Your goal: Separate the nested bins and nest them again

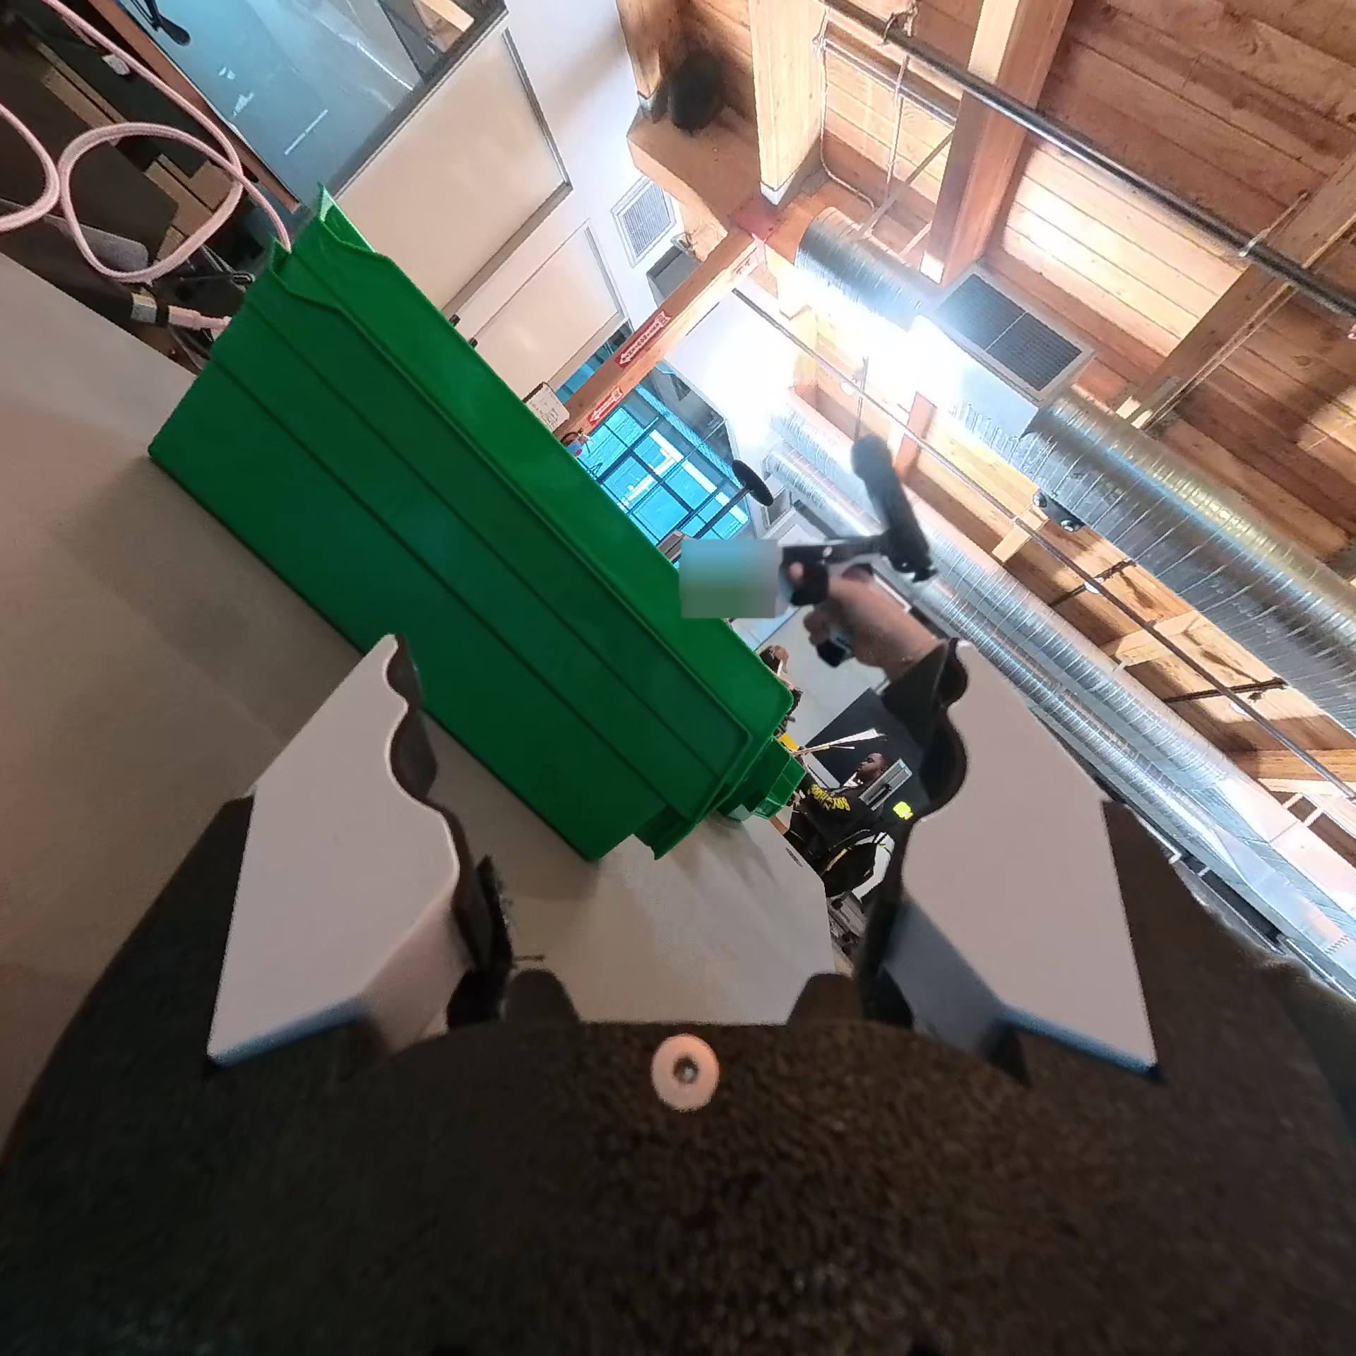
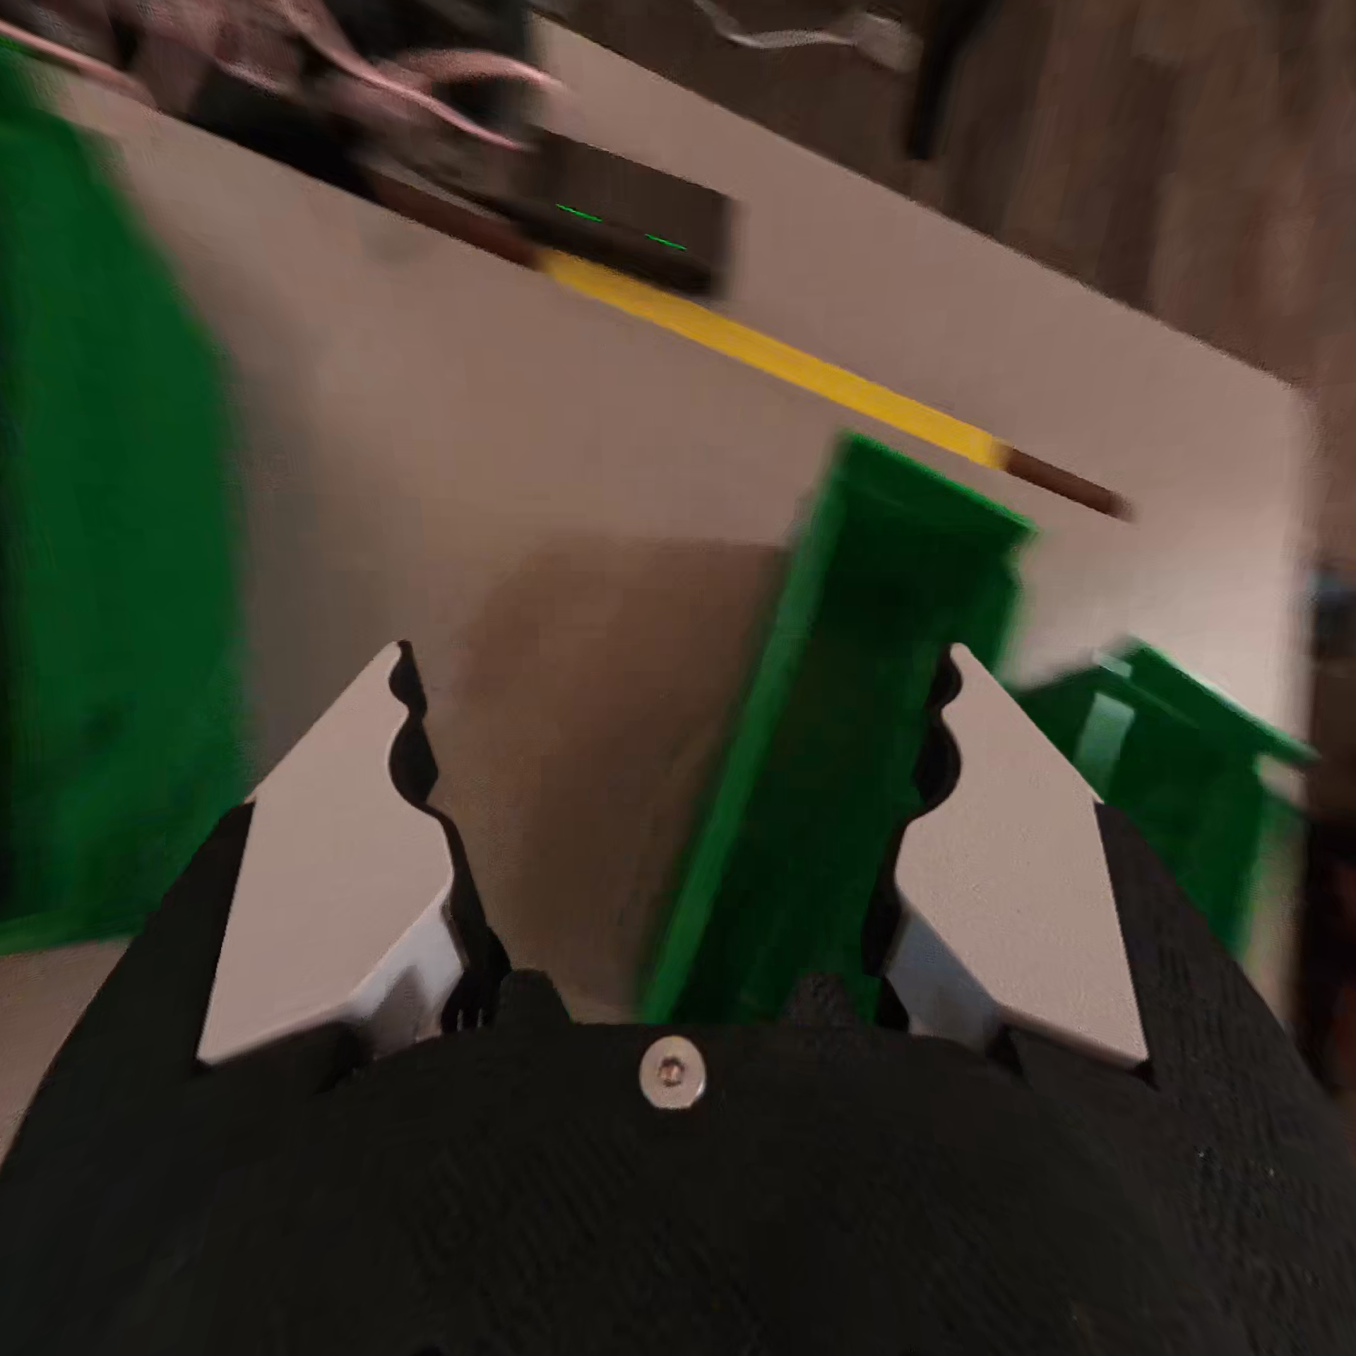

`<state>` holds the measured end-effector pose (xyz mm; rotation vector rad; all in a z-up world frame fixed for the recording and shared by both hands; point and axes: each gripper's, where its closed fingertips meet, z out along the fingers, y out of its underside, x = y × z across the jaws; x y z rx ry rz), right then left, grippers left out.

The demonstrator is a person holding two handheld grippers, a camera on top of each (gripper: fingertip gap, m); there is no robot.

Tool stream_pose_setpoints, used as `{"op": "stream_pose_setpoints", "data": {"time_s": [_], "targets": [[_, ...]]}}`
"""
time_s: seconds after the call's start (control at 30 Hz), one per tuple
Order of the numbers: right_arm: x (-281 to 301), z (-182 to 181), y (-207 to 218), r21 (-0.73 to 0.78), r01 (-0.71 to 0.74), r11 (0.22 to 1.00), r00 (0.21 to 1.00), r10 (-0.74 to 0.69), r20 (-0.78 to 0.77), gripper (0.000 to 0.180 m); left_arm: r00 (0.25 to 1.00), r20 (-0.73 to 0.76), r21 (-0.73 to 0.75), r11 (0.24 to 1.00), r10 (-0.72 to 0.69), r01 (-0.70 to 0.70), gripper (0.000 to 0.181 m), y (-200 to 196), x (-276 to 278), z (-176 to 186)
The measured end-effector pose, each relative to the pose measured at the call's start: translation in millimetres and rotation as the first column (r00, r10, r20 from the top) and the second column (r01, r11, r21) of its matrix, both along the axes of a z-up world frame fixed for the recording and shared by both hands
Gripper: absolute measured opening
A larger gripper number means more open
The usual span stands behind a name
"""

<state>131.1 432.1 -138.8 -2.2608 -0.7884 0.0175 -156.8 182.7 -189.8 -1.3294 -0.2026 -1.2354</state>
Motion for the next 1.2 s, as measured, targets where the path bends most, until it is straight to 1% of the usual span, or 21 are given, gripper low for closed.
{"op": "stream_pose_setpoints", "data": {"time_s": [0.07,0.1,0.13,0.2,0.27,0.37,0.4,0.43,0.53,0.57,0.6,0.67,0.73,0.87,0.97,1.07,1.2], "targets": [[-70.6,6.2,-35.7,-0.103,-0.186,0.977,0.97,0.166,-0.175,0.138,1.0,0.002,0.008,1.0,-0.007,0.007,0.134,-1.9,0.7,1.2],[-101.1,8.8,-51.0,-0.127,-0.255,0.959,0.945,0.219,-0.241,0.148,1.0,0.01,0.013,1.0,-0.008,0.008,0.134,-3.0,-0.1,2.1],[-127.2,10.1,-63.0,-0.132,-0.306,0.943,0.924,0.261,-0.279,0.152,1.0,0.024,0.019,1.0,-0.006,0.005,0.136,-4.0,-2.0,3.2],[-168.4,2.5,-83.8,-0.163,-0.381,0.91,0.903,0.329,-0.275,0.159,0.998,0.06,0.028,1.0,0.001,-0.003,0.136,-5.4,-7.6,5.3],[-198.3,-15.4,-104.5,-0.237,-0.431,0.871,0.896,0.383,-0.223,0.16,0.996,0.092,0.036,0.999,0.004,-0.007,0.138,-6.7,-12.3,7.1],[-227.5,-38.8,-119.5,-0.302,-0.442,0.845,0.897,0.424,-0.127,0.16,0.996,0.087,0.038,0.999,0.001,-0.004,0.137,-6.8,-11.5,7.5],[-233.6,-44.3,-119.8,-0.32,-0.428,0.845,0.903,0.416,-0.107,0.16,0.997,0.076,0.036,0.999,-0.003,0.001,0.138,-6.6,-9.7,6.9],[-235.6,-49.0,-115.4,-0.322,-0.399,0.858,0.914,0.401,-0.066,0.16,0.998,0.068,0.034,0.999,-0.009,0.006,0.135,-6.4,-7.9,6.5],[-225.5,-59.7,-97.2,-0.309,-0.292,0.905,0.933,0.341,0.116,0.159,0.998,0.067,0.034,0.999,-0.017,0.015,0.133,-6.4,-6.8,6.6],[-221.0,-63.0,-94.8,-0.32,-0.261,0.911,0.933,0.323,0.158,0.156,0.997,0.074,0.034,0.999,-0.018,0.016,0.133,-6.4,-7.5,6.8],[-217.4,-65.4,-93.1,-0.33,-0.238,0.913,0.93,0.312,0.192,0.147,0.997,0.081,0.035,0.999,-0.02,0.017,0.133,-6.5,-8.2,7.0],[-223.3,-66.0,-100.3,-0.379,-0.239,0.894,0.935,0.316,0.158,0.119,0.996,0.09,0.034,0.999,-0.023,0.02,0.133,-6.3,-8.9,7.1],[-226.9,-62.4,-101.6,-0.381,-0.236,0.894,0.935,0.316,0.162,0.109,0.995,0.091,0.031,0.999,-0.027,0.024,0.133,-5.9,-8.6,6.6],[-246.3,-48.3,-105.1,-0.328,-0.296,0.897,0.93,0.348,0.114,0.101,0.996,0.089,0.023,0.999,-0.029,0.027,0.133,-5.1,-7.8,5.7],[-259.3,-36.2,-114.6,-0.329,-0.336,0.883,0.925,0.375,0.063,0.099,0.995,0.092,0.028,0.999,-0.026,0.023,0.132,-5.6,-8.9,6.6],[-266.6,-27.3,-120.2,-0.329,-0.348,0.878,0.927,0.375,0.022,0.098,0.995,0.093,0.03,0.999,-0.032,0.029,0.13,-5.9,-8.2,6.8],[-268.8,-17.5,-120.2,-0.3,-0.35,0.887,0.928,0.372,0.016,0.098,0.995,0.097,0.03,0.999,-0.033,0.03,0.13,-5.8,-8.6,6.8]]}}
